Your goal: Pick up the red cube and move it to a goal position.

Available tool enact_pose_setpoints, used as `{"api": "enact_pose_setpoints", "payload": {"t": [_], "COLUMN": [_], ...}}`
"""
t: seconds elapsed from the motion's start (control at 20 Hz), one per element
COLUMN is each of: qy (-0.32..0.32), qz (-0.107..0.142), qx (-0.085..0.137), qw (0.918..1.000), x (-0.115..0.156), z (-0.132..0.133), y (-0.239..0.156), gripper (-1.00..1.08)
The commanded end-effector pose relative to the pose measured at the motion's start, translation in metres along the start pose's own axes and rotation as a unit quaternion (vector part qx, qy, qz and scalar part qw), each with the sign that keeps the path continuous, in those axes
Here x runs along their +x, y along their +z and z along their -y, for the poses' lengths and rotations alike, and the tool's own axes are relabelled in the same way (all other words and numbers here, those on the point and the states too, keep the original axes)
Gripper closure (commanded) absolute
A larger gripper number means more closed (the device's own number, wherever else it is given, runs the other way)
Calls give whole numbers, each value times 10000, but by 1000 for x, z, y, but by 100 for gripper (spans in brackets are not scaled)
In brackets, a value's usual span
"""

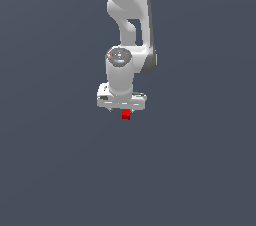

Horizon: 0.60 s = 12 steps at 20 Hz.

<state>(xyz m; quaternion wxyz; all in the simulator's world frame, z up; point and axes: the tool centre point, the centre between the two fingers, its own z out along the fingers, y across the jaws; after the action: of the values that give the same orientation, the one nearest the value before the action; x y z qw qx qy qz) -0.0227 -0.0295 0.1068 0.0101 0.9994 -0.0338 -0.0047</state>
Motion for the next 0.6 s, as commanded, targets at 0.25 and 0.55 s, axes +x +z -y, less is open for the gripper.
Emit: {"api": "enact_pose_setpoints", "payload": {"t": [0.25,0.55], "qy": [115,165], "qz": [-24,-37], "qx": [62,91], "qw": [9999,9998], "x": [-23,-32], "z": [12,18], "y": [53,78], "gripper": [-92,-92]}}
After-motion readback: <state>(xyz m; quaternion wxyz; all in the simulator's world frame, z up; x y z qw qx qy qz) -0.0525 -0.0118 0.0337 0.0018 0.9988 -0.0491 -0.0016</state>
